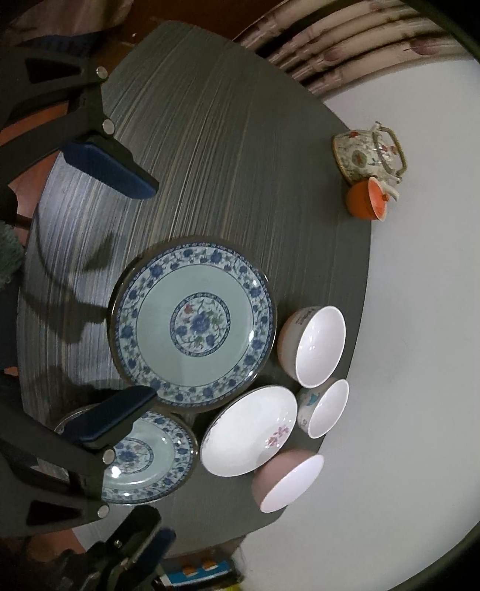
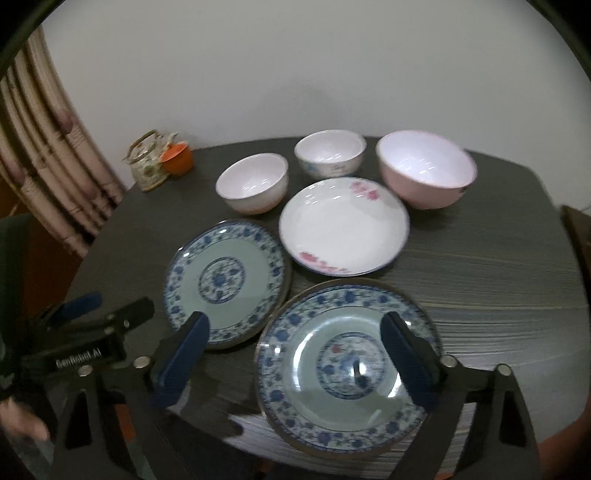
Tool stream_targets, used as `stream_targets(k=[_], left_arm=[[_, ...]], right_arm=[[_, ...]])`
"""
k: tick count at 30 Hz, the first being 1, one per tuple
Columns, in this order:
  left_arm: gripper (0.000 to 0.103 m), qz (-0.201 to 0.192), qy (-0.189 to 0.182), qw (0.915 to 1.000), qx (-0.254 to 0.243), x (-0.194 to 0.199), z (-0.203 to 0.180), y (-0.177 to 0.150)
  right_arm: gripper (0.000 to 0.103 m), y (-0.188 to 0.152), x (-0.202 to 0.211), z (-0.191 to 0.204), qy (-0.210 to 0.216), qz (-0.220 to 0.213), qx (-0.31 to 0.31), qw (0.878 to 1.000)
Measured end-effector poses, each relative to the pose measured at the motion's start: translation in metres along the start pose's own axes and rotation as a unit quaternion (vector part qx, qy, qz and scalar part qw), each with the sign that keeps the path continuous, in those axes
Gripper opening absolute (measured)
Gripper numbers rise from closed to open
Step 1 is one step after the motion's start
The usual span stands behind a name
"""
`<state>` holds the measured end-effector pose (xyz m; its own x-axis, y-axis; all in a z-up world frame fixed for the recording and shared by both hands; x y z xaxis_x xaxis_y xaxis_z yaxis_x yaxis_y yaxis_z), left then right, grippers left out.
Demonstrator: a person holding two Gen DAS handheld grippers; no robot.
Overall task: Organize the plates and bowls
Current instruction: 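Grasp the rim of the large blue-and-white plate with the left tool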
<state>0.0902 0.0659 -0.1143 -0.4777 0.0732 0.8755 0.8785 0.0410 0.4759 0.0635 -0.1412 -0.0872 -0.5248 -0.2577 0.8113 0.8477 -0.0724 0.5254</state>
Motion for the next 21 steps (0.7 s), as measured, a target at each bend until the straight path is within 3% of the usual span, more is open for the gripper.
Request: stream_targets(k=[2, 7, 9, 13, 17, 21], left_arm=[[0.100, 0.006, -0.010, 0.9999, 0.011, -0.004, 0.010, 0.004], [0.072, 0.036, -0.052, 0.9961, 0.062, -0.019, 0.033, 0.011], [0.065, 0.050, -0.068, 0.9933, 0.080, -0.027, 0.040, 0.012], [0.062, 0.073, -0.093, 0.9874, 0.105, -0.042, 0.052, 0.015], [0.062, 0.087, -0.121, 0.9790, 0.139, -0.053, 0.060, 0.019], [0.060, 0.105, -0.147, 0.9703, 0.161, -0.065, 0.063, 0.021]], right_arm=[[0.076, 0.002, -0.009, 0.001, 0.022, 0.015, 0.002, 1.000], [0.066, 0.011, -0.032, 0.003, 0.080, 0.048, -0.014, 0.996], [0.056, 0.014, -0.043, 0.003, 0.097, 0.062, -0.021, 0.993], [0.050, 0.015, -0.067, 0.002, 0.126, 0.098, -0.047, 0.986], [0.041, 0.017, -0.087, 0.002, 0.129, 0.122, -0.059, 0.982], [0.039, 0.021, -0.107, 0.001, 0.131, 0.143, -0.076, 0.978]])
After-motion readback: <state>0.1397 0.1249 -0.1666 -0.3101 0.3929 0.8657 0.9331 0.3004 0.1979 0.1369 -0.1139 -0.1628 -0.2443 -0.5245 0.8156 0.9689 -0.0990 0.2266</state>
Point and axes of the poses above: each gripper's, at about its wrist camera, not at the fingertips, and x roughly against the way its jaws point, z to its left, y to its top, the point moved 7 cm from there along -x, roughly the way its jaws point, and after that the axes turned 2 degrees about y, right-handed, at the moved point
